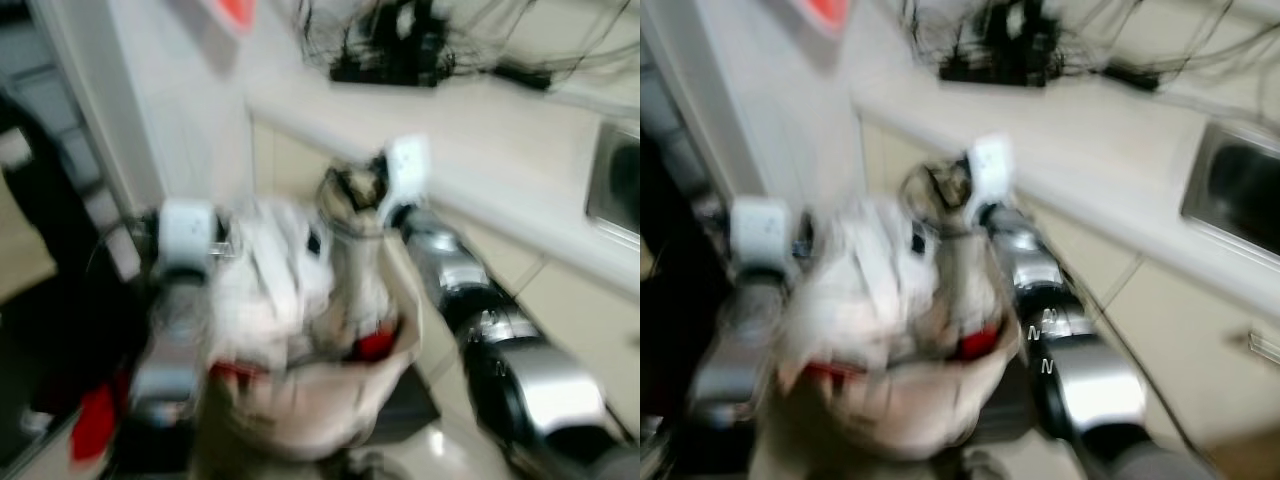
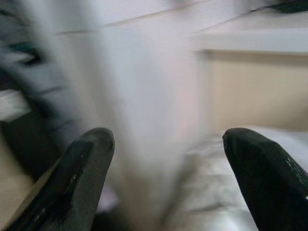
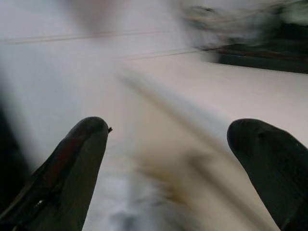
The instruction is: Clothes washing
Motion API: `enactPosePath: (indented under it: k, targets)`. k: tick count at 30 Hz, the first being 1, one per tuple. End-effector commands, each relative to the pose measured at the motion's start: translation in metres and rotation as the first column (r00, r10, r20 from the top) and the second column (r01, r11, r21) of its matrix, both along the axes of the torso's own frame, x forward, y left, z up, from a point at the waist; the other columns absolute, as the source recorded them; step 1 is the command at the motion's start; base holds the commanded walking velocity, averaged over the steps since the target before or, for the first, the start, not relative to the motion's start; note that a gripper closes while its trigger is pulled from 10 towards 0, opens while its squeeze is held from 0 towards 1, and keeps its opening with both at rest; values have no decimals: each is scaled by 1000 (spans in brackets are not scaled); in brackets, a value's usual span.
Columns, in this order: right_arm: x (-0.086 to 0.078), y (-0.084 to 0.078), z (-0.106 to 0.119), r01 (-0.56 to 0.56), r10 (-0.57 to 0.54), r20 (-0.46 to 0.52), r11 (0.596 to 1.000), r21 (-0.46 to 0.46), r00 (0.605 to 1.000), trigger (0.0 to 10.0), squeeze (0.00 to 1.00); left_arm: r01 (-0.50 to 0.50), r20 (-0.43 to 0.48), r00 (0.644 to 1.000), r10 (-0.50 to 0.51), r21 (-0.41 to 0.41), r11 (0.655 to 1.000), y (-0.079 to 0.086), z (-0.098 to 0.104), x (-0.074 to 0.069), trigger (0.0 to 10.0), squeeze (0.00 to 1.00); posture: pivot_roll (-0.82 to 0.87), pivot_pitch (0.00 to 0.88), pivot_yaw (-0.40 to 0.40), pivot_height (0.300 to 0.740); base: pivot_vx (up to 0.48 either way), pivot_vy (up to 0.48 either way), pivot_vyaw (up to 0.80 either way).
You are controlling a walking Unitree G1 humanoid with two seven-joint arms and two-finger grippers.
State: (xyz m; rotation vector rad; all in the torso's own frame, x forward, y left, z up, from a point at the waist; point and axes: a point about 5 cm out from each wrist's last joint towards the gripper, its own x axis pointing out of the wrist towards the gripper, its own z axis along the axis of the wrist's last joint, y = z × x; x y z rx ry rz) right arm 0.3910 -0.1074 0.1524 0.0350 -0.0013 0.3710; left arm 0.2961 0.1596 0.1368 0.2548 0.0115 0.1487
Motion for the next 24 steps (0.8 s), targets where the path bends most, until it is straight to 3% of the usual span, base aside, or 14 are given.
enactPosePath:
  k: [1, 5, 12, 16, 18, 24]
  targets:
    - [4, 9, 9, 6, -6, 5, 1000, 16, 1000, 10000, 0, -34, 2, 999, 34, 25, 999, 10, 2, -3, 10000, 0, 84, 0, -75, 736, 0, 0, 0]
    - [8, 12, 12, 7, -7, -36, 1000, 10, 999, 10000, 0, -40, -8, 999, 40, 41, 998, 12, 2, -14, 10000, 0, 107, 46, -79, 736, 0, 0, 0]
    - [2, 24, -7, -52, 47, -145, 998, -33, 988, 10000, 0, -65, -42, 997, 68, 78, 995, 19, 1, -41, 10000, 0, 178, 162, -81, 736, 0, 0, 0]
    - [-4, 26, -24, -53, 43, -200, 998, -42, 979, 10000, 0, -70, -44, 996, 76, 125, 990, 25, 9, -69, 10000, 0, 224, 244, -68, 736, 0, 0, 0]
    - [-5, 26, -25, -53, 43, -205, 998, -43, 978, 10000, 0, -68, -42, 996, 74, 129, 989, 26, 11, -73, 10000, 0, 224, 244, -68, 736, 0, 0, 0]
    - [-13, 28, -42, -77, 58, -253, 995, -63, 966, 10000, 0, -41, -41, 998, 49, 189, 981, 33, 29, -104, 10000, 0, 256, 316, -49, 736, 0, 0, 0]
